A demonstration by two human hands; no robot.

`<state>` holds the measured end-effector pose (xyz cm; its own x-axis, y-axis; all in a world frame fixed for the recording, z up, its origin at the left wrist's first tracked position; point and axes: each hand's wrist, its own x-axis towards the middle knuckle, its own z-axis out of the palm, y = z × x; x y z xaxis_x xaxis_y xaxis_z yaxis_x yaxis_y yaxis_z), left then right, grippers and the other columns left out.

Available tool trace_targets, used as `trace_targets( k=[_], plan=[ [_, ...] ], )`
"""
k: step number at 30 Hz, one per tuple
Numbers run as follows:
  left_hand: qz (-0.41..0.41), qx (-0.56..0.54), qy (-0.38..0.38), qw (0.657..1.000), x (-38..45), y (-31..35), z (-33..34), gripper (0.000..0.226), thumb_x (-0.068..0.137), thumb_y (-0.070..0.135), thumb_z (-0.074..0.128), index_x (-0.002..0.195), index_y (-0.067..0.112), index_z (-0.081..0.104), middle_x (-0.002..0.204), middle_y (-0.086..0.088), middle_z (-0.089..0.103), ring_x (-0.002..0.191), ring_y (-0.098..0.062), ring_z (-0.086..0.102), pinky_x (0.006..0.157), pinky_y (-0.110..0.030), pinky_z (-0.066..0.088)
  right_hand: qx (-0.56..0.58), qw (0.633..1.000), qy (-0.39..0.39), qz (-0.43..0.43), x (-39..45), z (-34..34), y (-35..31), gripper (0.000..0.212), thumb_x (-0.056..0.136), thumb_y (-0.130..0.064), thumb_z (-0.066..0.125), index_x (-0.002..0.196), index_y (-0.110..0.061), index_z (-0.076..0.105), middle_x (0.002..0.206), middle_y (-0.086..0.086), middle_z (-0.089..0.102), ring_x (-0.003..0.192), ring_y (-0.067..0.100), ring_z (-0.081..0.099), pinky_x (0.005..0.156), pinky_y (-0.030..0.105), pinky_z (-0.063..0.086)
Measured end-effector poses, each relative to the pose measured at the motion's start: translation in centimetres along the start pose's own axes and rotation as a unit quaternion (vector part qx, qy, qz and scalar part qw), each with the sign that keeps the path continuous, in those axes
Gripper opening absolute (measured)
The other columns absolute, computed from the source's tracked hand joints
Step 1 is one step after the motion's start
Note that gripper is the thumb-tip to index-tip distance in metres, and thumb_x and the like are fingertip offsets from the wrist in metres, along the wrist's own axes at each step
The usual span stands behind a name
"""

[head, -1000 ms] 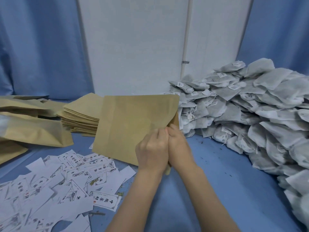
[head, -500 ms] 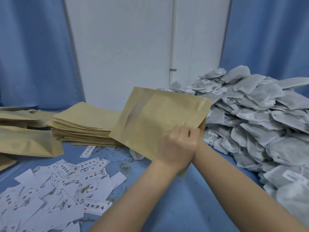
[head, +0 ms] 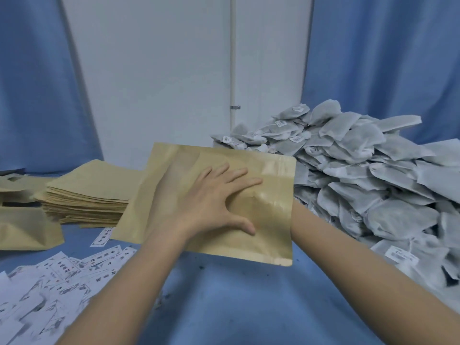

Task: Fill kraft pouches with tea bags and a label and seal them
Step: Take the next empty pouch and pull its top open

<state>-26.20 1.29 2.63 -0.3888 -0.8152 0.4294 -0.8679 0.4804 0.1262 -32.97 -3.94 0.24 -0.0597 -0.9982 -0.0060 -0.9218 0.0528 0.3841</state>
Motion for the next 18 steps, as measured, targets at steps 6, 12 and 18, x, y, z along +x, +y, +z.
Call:
trace_targets(
  k=[6,12,18],
  plan=[
    [-0.054,-0.153,0.08,0.983,2.1,1.3,2.0,0.076,0.046,0.061,0.08,0.116,0.064,0.049,0.125,0.032,0.054,0.115,0.009,0.044,0.09,-0.01,0.032,0.477,0.857,0.105,-0.164,1.7,4.1,12.6,0.017,0.097,-0.01,0.038,0.104,-0.001,0.05,0.082,0.012,0.051,0.073,0.017,0.051,0.056,0.007,0.036],
    [-0.136,-0.258,0.096,0.952,4.2,1.6,5.3,0.08,0.043,0.062,0.08,0.118,0.061,0.052,0.115,0.032,0.06,0.108,0.009,0.049,0.084,-0.013,0.038,0.392,0.822,0.393,-0.129,4.1,8.0,19.3,0.013,0.085,-0.019,0.063,0.085,-0.011,0.072,0.08,0.004,0.067,0.079,0.024,0.061,0.064,0.031,0.047],
    [-0.163,-0.29,0.099,0.938,5.4,1.2,7.2,0.08,0.045,0.056,0.084,0.12,0.053,0.056,0.113,0.033,0.06,0.11,0.007,0.05,0.087,-0.016,0.04,0.128,0.938,0.318,0.049,9.0,8.7,22.4,0.037,0.087,-0.025,0.053,0.119,-0.007,0.053,0.119,0.013,0.053,0.109,0.033,0.047,0.087,0.038,0.036]
  ],
)
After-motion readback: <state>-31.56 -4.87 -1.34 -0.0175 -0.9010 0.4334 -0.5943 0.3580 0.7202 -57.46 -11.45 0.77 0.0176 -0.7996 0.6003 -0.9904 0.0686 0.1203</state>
